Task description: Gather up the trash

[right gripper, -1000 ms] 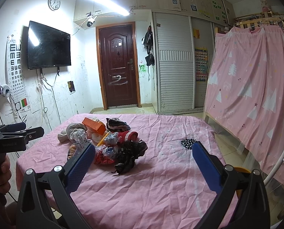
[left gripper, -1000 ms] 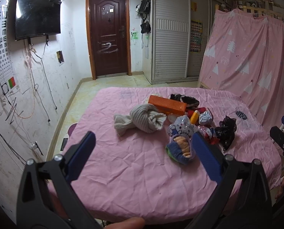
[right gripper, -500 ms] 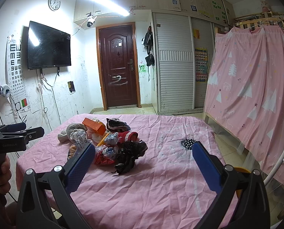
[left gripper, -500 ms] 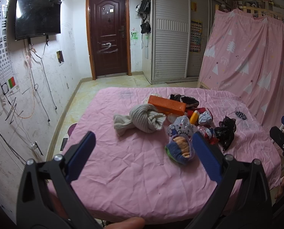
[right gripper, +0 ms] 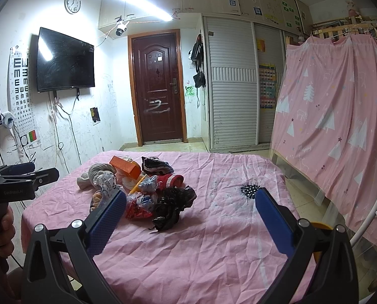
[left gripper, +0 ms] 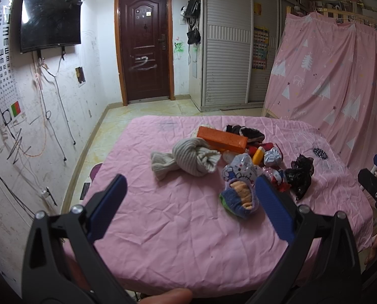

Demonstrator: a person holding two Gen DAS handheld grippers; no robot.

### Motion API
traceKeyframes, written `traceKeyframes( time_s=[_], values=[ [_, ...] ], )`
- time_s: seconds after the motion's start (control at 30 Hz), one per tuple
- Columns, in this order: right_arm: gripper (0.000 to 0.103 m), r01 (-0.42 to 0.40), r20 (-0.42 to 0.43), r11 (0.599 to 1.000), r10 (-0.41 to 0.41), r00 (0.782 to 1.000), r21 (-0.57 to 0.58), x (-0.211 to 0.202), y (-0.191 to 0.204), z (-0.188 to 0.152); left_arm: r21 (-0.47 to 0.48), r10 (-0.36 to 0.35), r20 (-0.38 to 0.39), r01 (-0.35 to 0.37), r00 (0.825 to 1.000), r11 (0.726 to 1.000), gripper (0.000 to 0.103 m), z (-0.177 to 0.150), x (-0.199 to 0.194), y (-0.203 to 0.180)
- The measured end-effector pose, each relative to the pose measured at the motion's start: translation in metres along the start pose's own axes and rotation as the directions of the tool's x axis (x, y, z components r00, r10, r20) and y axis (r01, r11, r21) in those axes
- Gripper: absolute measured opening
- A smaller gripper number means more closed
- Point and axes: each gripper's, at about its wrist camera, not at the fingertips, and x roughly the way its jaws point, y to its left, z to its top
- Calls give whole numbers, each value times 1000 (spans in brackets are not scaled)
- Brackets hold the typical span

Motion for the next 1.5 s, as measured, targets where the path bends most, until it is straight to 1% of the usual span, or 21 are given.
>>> traceKeyframes(
  time_s=[0.63, 0.87, 1.0, 1.1, 1.17, 1.3, 1.37, 1.47, 1.5],
  values=[
    [95, -2, -3, 1000, 2, 1000, 2, -1, 1, 1, -2, -1, -3, 1, 1000, 1000, 97, -1, 2, 0],
    [95, -6, -18, 1000, 7, 1000, 10, 10, -1, -5, 0, 0, -30, 0, 1000, 1000, 97, -6, 13, 2],
    [95, -21, -55, 1000, 22, 998, 22, 26, -4, -8, -6, -9, -66, 9, 998, 1000, 97, 0, 28, 8],
    [95, -44, -106, 997, 51, 993, 68, 44, -10, -8, -21, -11, -97, 9, 995, 1000, 97, 7, 45, 20],
    [95, -76, -142, 990, 93, 985, 121, 59, -15, -8, -37, -13, -128, 9, 992, 999, 97, 13, 59, 29],
    [95, -123, -190, 977, 156, 969, 172, 83, -20, -6, -53, 1, -172, -10, 985, 999, 97, 22, 81, 41],
    [95, -148, -213, 968, 190, 958, 201, 96, -19, -5, -52, -10, -198, 0, 980, 999, 97, 27, 95, 44],
    [95, -153, -237, 963, 206, 950, 223, 111, -18, -4, -64, -44, -231, 30, 972, 998, 97, 33, 113, 43],
    [95, -154, -243, 962, 209, 947, 226, 114, -17, -4, -67, -53, -239, 38, 970, 997, 94, 35, 118, 42]
  ],
)
